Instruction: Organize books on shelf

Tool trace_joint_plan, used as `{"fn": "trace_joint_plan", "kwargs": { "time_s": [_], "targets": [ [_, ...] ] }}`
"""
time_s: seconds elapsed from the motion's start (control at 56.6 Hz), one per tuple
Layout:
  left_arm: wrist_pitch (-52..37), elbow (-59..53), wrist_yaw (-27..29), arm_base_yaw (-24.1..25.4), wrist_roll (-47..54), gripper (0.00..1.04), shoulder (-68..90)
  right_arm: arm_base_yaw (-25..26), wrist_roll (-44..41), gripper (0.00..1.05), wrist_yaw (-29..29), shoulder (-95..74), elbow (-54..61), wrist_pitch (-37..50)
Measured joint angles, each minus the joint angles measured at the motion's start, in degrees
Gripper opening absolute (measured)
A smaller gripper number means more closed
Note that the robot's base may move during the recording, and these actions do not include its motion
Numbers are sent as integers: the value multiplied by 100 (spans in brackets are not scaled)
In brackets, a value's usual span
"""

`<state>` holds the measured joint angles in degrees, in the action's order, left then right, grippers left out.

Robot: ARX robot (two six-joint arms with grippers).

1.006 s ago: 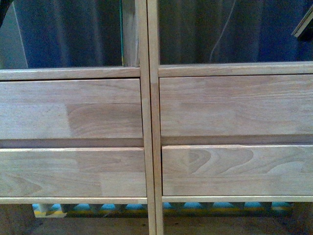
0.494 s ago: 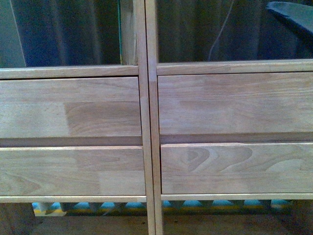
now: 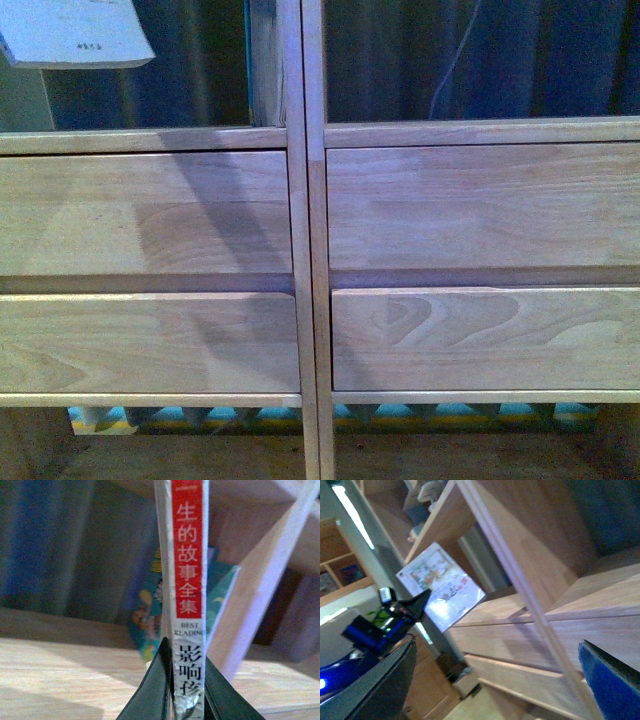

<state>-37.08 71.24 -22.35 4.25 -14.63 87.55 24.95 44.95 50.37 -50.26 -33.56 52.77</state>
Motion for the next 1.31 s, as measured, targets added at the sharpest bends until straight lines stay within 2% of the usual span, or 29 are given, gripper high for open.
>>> {"fn": "trace_joint_plan", "kwargs": {
  "time_s": [0.124, 0.212, 0.3, 0.424, 0.459, 0.494, 0.565, 0.636, 0.689, 0.777, 0.918, 1.006, 1.306],
  "targets": [
    [372, 632, 522, -153, 1318, 7, 516, 350, -1727, 98, -72, 1364, 544, -573],
    [573, 999, 623, -275, 1762, 7, 828, 404, -2234, 98, -72, 1991, 831, -638],
    [737, 1381, 710, -413, 2186, 7, 1134, 109, -2699, 98, -330, 2361, 929, -728],
    [940, 2006, 782, -586, 2581, 7, 1598, -601, -3342, 98, -844, 2498, 1237, -813],
    [975, 2170, 793, -619, 2623, 7, 1716, -828, -3539, 97, -1097, 2557, 1274, -975],
    [1003, 2385, 817, -662, 2691, 7, 1878, -1346, -3812, 91, -2190, 2761, 1058, -2133],
    [1067, 2710, 896, -728, 2796, 7, 2107, -2055, -4070, 81, -3670, 3038, 693, -3899],
    [1097, 3008, 957, -776, 2903, 7, 2337, -2356, -4223, 71, -4551, 3327, 752, -5209],
    [1128, 3263, 1032, -807, 2973, 7, 2531, -2439, -4312, 62, -4889, 3464, 951, -5779],
    [1185, 3689, 1126, -850, 3095, 7, 2852, -2452, -4356, 48, -5023, 3556, 1359, -5877],
    [1447, 4686, 1292, -944, 3224, 7, 3665, -2474, -4441, 15, -5016, 3960, 1912, -5659],
    [1558, 4999, 1344, -990, 3314, 7, 3921, -2476, -4461, 2, -5016, 4068, 2111, -5587],
    [1753, 5423, 1493, -1274, 3510, 7, 4299, -2476, -4465, 3, -5018, 4402, 2638, -5423]
  ]
}}
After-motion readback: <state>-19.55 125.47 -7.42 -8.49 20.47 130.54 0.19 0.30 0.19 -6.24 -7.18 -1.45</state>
